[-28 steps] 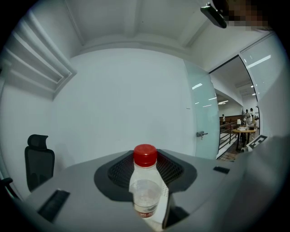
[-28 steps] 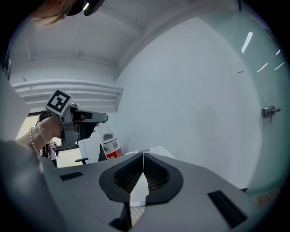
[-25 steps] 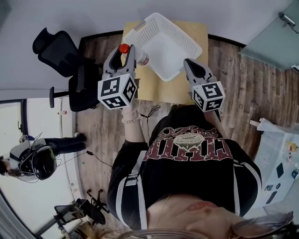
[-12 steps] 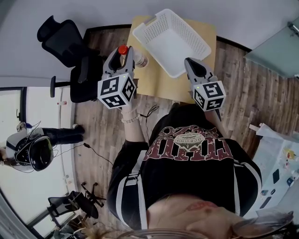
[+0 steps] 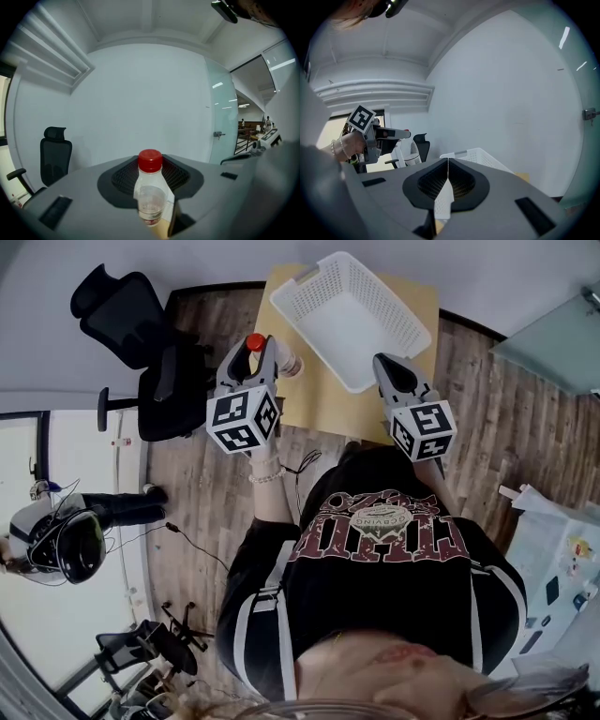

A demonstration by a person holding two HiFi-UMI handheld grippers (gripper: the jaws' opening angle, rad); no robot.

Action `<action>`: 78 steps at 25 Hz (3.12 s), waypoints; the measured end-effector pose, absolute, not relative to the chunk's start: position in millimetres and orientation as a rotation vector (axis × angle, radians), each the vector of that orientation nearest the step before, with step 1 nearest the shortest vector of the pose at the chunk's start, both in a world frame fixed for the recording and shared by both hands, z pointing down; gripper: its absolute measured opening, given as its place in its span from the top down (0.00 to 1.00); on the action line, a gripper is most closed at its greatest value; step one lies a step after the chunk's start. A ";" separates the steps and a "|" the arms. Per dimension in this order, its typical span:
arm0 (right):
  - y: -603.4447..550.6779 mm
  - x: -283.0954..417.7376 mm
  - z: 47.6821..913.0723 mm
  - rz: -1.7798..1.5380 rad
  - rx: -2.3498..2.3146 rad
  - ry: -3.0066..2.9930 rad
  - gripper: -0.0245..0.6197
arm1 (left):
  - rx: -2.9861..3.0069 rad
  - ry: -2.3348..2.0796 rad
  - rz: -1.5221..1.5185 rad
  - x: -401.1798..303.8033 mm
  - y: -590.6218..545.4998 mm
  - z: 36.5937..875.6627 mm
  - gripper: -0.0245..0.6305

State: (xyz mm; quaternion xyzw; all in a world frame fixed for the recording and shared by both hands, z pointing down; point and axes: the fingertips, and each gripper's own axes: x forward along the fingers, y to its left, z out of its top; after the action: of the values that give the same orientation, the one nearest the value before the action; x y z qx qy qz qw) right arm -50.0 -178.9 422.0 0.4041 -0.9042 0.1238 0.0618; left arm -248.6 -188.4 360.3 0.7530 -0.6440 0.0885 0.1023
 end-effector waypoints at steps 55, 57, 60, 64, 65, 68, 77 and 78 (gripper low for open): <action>-231.0 -48.8 447.4 0.415 1.327 -2.617 0.93 | 2.099 -1.707 0.401 -254.1 -233.0 542.6 0.66; -230.6 -47.7 447.3 0.414 1.327 -2.615 0.94 | 2.105 -1.715 0.399 -252.7 -231.0 543.2 0.66; -229.7 -46.5 447.3 0.412 1.328 -2.615 0.93 | 2.104 -1.726 0.399 -252.1 -228.7 543.3 0.66; -227.2 -46.1 446.5 0.411 1.323 -2.620 0.93 | 2.108 -1.740 0.400 -249.4 -223.6 543.5 0.66; -226.3 -45.9 446.4 0.410 1.322 -2.621 0.93 | 2.109 -1.743 0.402 -248.6 -222.4 543.6 0.66; -224.1 -45.7 447.0 0.409 1.318 -2.624 0.93 | 2.111 -1.753 0.407 -247.4 -219.4 544.7 0.66; -215.9 -43.3 443.8 0.396 1.312 -2.625 0.93 | 2.159 -1.788 0.439 -237.6 -210.2 545.3 0.66; -214.3 -42.2 443.4 0.394 1.312 -2.624 0.93 | 2.165 -1.792 0.446 -235.8 -209.2 545.3 0.66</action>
State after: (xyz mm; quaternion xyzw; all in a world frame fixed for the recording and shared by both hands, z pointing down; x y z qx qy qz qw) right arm -42.2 -214.3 443.4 0.4415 -0.8828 0.1326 0.0907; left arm -235.8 -209.2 545.3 0.7525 -0.6228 0.1549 0.1475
